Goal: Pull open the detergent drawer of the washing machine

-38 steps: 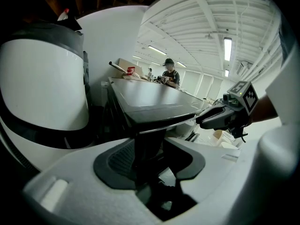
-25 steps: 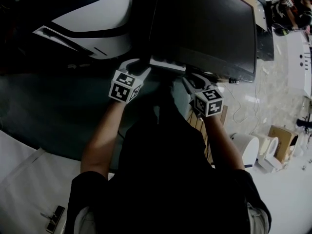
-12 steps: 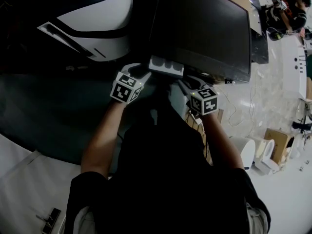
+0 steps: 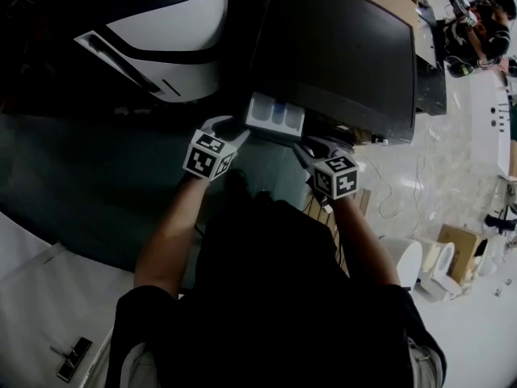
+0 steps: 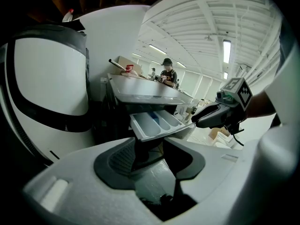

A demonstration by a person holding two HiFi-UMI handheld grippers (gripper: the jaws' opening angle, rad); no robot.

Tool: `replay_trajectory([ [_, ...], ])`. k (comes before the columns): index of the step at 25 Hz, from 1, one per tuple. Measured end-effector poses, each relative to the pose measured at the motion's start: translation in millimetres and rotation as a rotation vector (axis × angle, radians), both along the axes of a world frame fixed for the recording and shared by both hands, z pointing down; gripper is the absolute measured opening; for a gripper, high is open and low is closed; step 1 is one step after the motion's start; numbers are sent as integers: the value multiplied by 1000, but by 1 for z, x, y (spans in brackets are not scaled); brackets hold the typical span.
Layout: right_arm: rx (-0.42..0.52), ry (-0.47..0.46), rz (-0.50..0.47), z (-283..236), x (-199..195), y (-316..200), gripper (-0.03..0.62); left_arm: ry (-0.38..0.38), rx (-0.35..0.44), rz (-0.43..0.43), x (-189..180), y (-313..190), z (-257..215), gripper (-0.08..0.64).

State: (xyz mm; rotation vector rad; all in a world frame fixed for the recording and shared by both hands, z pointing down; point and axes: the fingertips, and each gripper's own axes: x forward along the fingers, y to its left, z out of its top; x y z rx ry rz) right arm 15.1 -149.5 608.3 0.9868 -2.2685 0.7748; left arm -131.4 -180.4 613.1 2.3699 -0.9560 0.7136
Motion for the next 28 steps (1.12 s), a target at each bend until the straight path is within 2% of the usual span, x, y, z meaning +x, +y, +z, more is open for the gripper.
replay_trajectory([
  [9, -38, -42, -80, 3, 1, 26, 121, -23, -43, -11, 2, 27, 1, 186],
  [15, -64, -33, -134, 5, -5, 45, 118, -25, -66, -2, -4, 44, 2, 186],
  [22, -67, -18, -121, 6, -4, 56, 117, 10, -52, -68, -5, 56, 2, 186],
  [28, -94, -55, -125, 3, -8, 54, 118, 28, -70, -47, -7, 54, 1, 190],
])
